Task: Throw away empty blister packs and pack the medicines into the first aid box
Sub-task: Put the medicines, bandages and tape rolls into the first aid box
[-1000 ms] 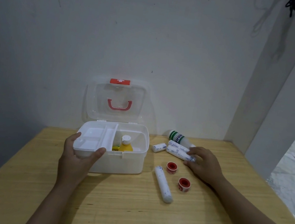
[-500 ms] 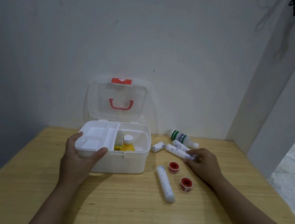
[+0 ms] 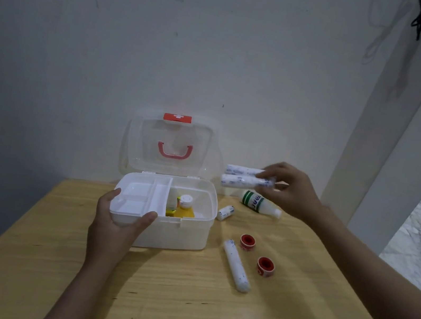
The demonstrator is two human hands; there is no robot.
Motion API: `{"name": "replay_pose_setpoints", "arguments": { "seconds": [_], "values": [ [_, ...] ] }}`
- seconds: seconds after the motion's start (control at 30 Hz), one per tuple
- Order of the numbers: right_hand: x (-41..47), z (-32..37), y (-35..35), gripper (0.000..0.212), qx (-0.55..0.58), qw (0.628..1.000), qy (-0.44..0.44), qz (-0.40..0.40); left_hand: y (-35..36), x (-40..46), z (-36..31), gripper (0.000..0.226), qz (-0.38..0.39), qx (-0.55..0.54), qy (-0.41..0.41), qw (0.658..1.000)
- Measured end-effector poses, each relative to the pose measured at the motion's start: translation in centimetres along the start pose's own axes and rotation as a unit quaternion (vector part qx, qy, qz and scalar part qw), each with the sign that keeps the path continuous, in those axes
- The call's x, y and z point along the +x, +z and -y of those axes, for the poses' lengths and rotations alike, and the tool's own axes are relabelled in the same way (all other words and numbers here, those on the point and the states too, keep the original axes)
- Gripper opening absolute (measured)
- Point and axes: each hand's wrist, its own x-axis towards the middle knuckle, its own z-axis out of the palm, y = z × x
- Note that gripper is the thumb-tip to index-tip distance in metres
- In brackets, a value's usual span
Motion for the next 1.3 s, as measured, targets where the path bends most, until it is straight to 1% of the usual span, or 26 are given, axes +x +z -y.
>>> {"name": "replay_pose_setpoints", "arguments": {
  "seconds": [0.07, 0.13, 0.2, 0.27, 0.4, 0.5, 0.67, 0.83, 0.93, 1.0, 1.07, 1.13, 1.2, 1.3],
  "values": [
    [2.1, 1.9, 0.8, 0.024, -0.014, 0.998, -0.012, 0.058, 0.0, -0.1, -0.1, 0.088, 0.000, -0.006, 0.001, 1.000],
    [4.1, 3.4, 2.1, 0.024, -0.052, 0.990, -0.032, 0.125, 0.0, -0.1, -0.1, 0.088, 0.000, -0.008, 0.001, 1.000],
    [5.8, 4.5, 3.7, 0.024, -0.110, 0.973, -0.049, 0.199, 0.0, -0.1, 0.0, 0.088, 0.002, -0.011, 0.003, 1.000],
    [7.3, 5.1, 5.2, 0.024, -0.171, 0.950, -0.054, 0.255, 0.0, -0.1, 0.0, 0.088, 0.002, -0.012, 0.007, 1.000],
    [8.8, 5.7, 7.6, 0.024, -0.230, 0.915, -0.055, 0.328, 0.0, 0.0, 0.0, 0.089, 0.001, -0.004, 0.001, 1.000],
    [9.2, 5.6, 8.8, 0.025, -0.238, 0.905, -0.059, 0.346, 0.0, 0.2, 0.3, 0.091, 0.002, 0.000, -0.003, 1.000],
    [8.7, 5.0, 9.2, 0.030, -0.220, 0.914, -0.055, 0.337, 0.1, 0.2, 0.4, 0.094, 0.000, 0.002, -0.003, 1.000],
    [8.2, 4.8, 9.4, 0.037, -0.181, 0.928, -0.039, 0.324, 0.1, 0.3, 0.5, 0.090, 0.000, 0.010, -0.003, 1.000],
    [7.9, 4.6, 8.3, 0.038, -0.142, 0.948, -0.030, 0.283, 0.1, 0.2, 0.3, 0.092, 0.003, 0.009, -0.009, 1.000],
    [7.6, 4.0, 6.8, 0.036, -0.099, 0.965, -0.015, 0.242, 0.1, 0.2, 0.3, 0.092, 0.003, 0.004, -0.006, 1.000],
    [7.0, 3.0, 5.1, 0.031, -0.049, 0.984, 0.008, 0.173, 0.0, 0.2, 0.3, 0.091, 0.002, 0.001, 0.000, 1.000],
    [6.1, 1.3, 3.4, 0.025, -0.028, 0.994, 0.034, 0.099, 0.0, 0.2, 0.3, 0.092, 0.003, 0.000, 0.000, 1.000],
    [5.1, -1.1, 2.1, 0.022, -0.050, 0.995, 0.068, 0.058, -0.1, 0.2, 0.3, 0.094, 0.005, -0.003, -0.002, 1.000],
    [2.9, -5.3, 1.2, 0.026, -0.123, 0.980, 0.136, 0.076, -0.1, 0.2, 0.4, 0.093, 0.003, -0.007, -0.002, 1.000]
  ]
}}
